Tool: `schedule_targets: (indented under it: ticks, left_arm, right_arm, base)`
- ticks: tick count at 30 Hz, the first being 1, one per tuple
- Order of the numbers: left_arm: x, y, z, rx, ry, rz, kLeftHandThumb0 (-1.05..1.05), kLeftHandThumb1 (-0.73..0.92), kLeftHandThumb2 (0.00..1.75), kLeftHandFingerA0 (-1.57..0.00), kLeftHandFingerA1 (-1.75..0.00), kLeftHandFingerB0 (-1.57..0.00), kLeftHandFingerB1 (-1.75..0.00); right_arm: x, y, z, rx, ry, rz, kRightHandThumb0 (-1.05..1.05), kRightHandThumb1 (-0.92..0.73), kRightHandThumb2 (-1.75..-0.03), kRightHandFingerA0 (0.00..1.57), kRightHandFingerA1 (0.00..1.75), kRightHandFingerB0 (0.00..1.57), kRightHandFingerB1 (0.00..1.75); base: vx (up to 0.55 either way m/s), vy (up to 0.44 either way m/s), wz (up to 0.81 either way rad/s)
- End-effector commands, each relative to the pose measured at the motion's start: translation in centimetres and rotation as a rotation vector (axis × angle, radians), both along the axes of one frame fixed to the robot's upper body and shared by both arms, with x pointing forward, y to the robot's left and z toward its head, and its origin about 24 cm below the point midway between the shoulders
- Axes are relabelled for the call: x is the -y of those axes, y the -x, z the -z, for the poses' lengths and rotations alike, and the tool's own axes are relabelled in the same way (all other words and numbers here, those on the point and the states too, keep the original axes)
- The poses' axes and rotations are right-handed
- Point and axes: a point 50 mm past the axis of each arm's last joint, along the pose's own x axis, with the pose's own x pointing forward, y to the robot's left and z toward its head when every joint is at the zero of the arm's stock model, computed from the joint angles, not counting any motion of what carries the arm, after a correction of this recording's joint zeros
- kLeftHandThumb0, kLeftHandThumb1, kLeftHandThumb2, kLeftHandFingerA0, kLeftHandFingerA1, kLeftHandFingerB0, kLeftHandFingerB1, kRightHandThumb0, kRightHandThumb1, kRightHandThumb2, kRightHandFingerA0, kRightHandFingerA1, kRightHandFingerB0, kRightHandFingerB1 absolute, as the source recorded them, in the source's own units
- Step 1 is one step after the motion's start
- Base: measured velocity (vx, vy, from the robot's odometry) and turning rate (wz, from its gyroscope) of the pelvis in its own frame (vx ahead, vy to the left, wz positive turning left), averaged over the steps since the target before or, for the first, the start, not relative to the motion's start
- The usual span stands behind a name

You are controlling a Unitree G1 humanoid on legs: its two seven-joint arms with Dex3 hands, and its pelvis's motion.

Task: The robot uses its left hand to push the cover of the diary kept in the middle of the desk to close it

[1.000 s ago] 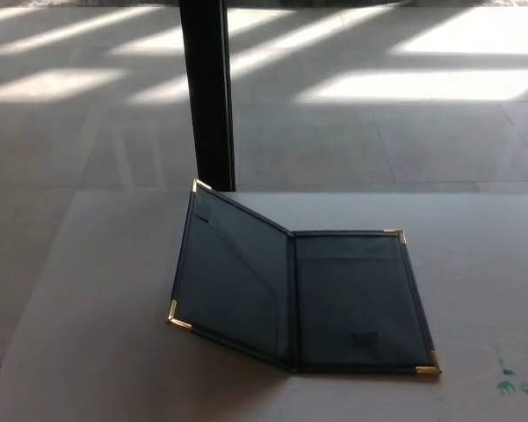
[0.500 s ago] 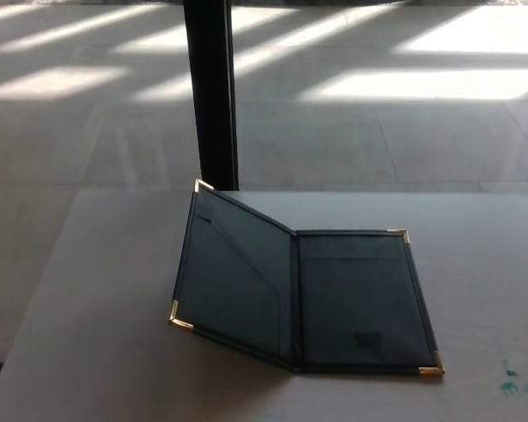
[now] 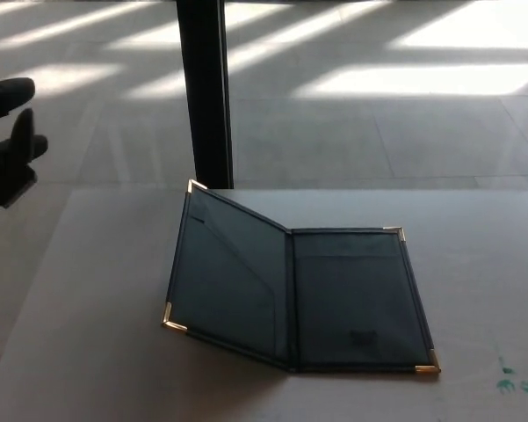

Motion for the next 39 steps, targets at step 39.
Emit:
schedule_targets:
  ticks: [39]
  left_arm:
    - [11.4, 6.6, 14.2, -0.464, 0.301, -0.020, -0.67, 0.92, 0.70, -0.47, -0.55, -0.41, -0.49]
  right_arm:
    - [-0.1, -0.5, 0.0, 0.044, -0.055, 0.008, -0.98, -0.77, -0.65, 0.71, 0.81, 0.57, 0.66]
  base:
    - [0.00, 0.000, 0.00]
